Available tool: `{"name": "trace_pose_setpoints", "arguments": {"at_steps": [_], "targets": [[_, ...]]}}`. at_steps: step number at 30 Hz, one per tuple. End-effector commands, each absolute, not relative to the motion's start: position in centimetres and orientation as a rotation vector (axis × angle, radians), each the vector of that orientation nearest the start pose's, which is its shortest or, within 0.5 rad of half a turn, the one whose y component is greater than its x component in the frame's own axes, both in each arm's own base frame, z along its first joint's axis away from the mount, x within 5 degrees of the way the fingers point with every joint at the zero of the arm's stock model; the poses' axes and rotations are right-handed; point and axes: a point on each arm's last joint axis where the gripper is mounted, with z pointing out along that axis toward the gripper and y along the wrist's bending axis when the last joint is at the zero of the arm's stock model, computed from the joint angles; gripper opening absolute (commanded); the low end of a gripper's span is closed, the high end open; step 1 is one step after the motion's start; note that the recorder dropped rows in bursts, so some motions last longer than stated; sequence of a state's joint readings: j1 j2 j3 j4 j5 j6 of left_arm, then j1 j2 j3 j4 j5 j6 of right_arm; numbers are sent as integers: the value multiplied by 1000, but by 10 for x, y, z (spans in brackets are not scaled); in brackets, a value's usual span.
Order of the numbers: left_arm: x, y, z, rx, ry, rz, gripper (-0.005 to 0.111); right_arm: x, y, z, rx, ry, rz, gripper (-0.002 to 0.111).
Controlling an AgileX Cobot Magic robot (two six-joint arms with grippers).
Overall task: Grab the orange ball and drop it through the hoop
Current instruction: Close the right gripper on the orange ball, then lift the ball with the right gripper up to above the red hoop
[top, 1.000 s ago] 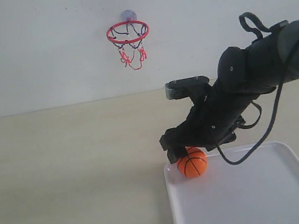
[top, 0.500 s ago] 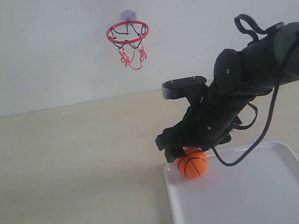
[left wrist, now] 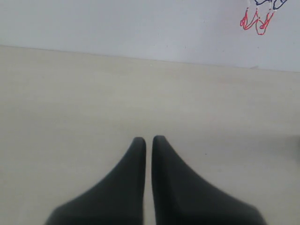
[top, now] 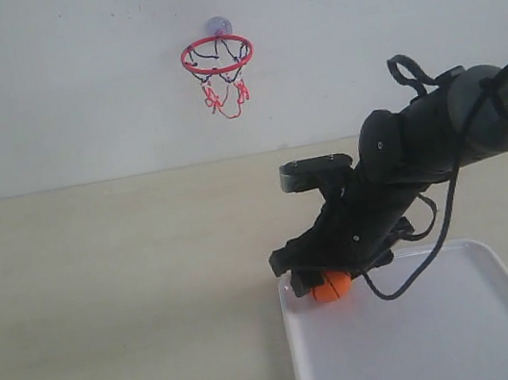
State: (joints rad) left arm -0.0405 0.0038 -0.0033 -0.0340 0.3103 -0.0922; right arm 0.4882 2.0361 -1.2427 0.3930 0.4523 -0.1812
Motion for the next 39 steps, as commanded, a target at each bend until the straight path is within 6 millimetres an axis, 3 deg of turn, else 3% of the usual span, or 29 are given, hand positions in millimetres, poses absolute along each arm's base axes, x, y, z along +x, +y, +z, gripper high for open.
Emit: {"name": "trace_pose_setpoints", "arguments": {"at_steps": [1, 4, 9, 20, 23, 26, 28, 32, 39], "targets": [[54, -3, 185, -71, 1791, -131, 4, 351, 203, 133, -489, 2694, 414, 30], [54, -3, 185, -71, 1791, -131, 4, 350, 203, 132, -507, 2705, 413, 0], [54, -3, 185, -71, 1791, -131, 4, 347, 202, 149, -519, 2681, 424, 0], [54, -3, 185, -71, 1791, -131, 4, 343, 197, 253, -507, 2343, 470, 0], [54, -3, 185, -71, 1791, -131, 4, 359, 198, 283, -451, 2291, 525, 0], [54, -3, 185, -71, 1791, -131, 4, 379, 188, 294, -298, 2247, 604, 0], [54, -3, 185, -71, 1791, -131, 4, 390, 182, 295, -249, 2205, 619, 0], [54, -3, 185, -71, 1791, -131, 4, 408, 182, 291, -393, 2063, 453, 0], [54, -3, 185, -71, 1791, -131, 4, 459, 203, 295, -420, 1955, 443, 0]]}}
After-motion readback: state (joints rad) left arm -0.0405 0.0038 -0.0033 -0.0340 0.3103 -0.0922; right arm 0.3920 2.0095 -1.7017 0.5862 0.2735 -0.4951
